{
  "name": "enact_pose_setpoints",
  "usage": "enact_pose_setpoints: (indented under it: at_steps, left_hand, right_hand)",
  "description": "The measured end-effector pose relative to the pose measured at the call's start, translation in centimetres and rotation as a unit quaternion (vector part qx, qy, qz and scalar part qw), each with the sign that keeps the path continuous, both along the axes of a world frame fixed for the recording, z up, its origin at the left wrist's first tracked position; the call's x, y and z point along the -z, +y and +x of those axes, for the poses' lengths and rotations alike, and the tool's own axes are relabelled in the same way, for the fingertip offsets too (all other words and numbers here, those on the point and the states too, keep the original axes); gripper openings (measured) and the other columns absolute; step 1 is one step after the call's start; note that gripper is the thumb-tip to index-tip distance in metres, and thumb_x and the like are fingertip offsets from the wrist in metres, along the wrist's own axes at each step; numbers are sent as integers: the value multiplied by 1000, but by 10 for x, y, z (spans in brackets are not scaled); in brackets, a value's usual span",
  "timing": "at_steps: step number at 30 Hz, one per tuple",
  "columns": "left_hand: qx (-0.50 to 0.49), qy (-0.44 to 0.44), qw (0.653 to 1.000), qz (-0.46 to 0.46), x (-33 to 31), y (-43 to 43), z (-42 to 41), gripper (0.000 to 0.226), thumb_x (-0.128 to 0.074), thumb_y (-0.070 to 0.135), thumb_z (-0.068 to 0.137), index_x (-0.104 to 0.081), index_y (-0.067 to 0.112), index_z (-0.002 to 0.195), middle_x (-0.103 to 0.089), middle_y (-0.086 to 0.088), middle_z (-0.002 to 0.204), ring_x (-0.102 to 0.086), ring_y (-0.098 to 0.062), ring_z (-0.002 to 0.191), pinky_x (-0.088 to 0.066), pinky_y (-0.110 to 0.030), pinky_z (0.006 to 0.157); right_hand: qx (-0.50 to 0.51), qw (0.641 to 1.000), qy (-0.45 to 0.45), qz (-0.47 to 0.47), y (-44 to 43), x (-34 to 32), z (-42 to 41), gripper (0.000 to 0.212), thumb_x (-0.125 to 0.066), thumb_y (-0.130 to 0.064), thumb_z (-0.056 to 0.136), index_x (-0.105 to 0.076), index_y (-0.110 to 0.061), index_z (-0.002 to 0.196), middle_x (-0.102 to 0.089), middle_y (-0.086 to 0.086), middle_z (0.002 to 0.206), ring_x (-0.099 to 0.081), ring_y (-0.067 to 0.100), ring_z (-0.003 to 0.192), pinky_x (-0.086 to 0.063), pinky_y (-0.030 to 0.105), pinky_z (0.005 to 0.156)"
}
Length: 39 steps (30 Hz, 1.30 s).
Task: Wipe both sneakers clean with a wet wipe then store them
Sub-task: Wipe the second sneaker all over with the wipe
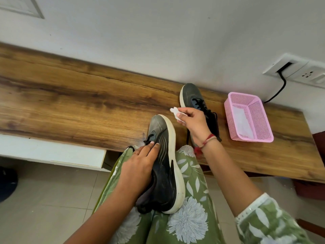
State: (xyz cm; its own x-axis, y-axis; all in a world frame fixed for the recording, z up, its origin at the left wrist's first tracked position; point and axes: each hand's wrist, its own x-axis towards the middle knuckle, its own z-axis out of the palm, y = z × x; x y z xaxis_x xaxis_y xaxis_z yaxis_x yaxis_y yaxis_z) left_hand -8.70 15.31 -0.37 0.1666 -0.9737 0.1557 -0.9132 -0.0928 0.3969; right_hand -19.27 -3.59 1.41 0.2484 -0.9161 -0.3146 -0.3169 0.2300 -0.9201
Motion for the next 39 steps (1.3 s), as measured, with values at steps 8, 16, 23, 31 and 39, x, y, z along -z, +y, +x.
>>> enact_pose_setpoints:
  at_steps: [8,16,23,31,39]
  left_hand:
    - [-44,12,997,60,-3,4,1,71,-84,0,44,-66,0,113,-67,-12,101,-67,-27,65,-51,-29,46]
    - [-49,-34,995,86,-8,1,-2,67,-88,6,40,-68,-1,104,-59,-9,77,-58,-21,47,-38,-24,33]
    - [-19,15,998,63,-6,-3,5,41,-76,3,49,-65,8,89,-63,-12,101,-64,-32,82,-48,-29,54]
    - [94,44,987,122,-3,-31,13,38,-61,29,76,-47,17,109,-62,-2,103,-58,-23,95,-39,-28,66]
    - [71,21,992,105,-2,-24,8,67,-60,28,82,-32,34,143,-53,1,132,-51,-18,119,-44,-29,91]
  right_hand:
    - [-192,942,221,-165,-7,0,40,17,-61,-7,86,-74,-15,94,-69,-1,101,-59,11,95,-44,20,85]
    - [-189,882,350,-254,34,-5,20,26,-49,-7,92,-68,-15,109,-61,6,106,-56,23,103,-43,32,90]
    - [-178,916,281,-222,121,-19,-39,19,-58,-10,89,-71,-15,102,-62,-1,95,-58,12,86,-47,25,82]
    - [-152,956,229,-102,107,-14,-51,15,-62,-5,85,-73,-15,88,-63,-11,84,-53,-11,77,-35,-4,70]
    - [-72,975,184,-106,40,-18,-34,17,-62,-9,87,-71,-24,90,-68,-5,95,-60,7,89,-49,20,81]
